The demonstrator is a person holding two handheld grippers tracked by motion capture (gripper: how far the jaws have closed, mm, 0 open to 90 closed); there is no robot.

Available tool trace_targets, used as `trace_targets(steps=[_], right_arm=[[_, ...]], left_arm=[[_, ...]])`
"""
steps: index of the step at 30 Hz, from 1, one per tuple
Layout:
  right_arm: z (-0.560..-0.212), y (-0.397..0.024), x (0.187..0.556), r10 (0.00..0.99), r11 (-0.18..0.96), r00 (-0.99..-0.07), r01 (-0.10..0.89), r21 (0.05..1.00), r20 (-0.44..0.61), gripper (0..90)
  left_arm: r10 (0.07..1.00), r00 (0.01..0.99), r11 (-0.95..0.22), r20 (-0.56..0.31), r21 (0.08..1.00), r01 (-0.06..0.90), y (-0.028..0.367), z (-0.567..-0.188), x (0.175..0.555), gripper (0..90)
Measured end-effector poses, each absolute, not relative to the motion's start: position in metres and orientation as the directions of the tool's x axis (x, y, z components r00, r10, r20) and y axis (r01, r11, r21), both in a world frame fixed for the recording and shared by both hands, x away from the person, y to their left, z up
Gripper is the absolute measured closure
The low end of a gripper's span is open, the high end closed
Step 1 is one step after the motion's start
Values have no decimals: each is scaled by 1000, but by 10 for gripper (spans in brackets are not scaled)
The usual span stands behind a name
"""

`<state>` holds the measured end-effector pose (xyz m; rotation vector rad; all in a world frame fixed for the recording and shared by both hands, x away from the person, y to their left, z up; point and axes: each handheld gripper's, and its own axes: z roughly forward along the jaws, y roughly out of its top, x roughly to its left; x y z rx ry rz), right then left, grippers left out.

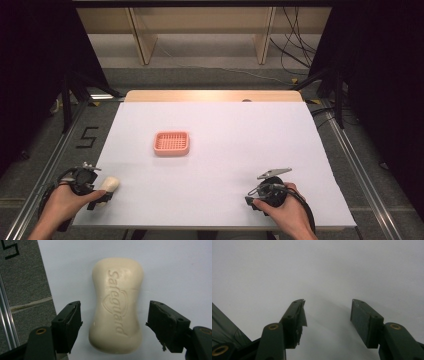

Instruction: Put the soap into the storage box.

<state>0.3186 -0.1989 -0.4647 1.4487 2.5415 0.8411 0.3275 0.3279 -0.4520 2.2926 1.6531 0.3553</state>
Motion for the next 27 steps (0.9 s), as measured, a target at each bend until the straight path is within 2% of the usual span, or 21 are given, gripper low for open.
trace_targets(steps=[9,11,19,20,27], right_arm=[[-463,-197,317,831,376,-524,777,504,188,448],[-463,-198,317,829,378,-527,776,506,188,448],[-463,-197,317,831,376,-524,777,505,188,446],[-463,-197,317,829,377,-526,777,504,190,446],[-465,-197,318,824,386,-537,768,512,183,445]], left_arm=[[955,295,-274,8,397,876,329,-448,324,278],[950,313,-295,18,387,874,331,-447,325,278],[953,302,-285,8,361,888,332,-445,331,278],[965,262,-238,-16,369,898,329,-446,331,279],[962,273,-252,-14,340,906,333,-446,337,295]])
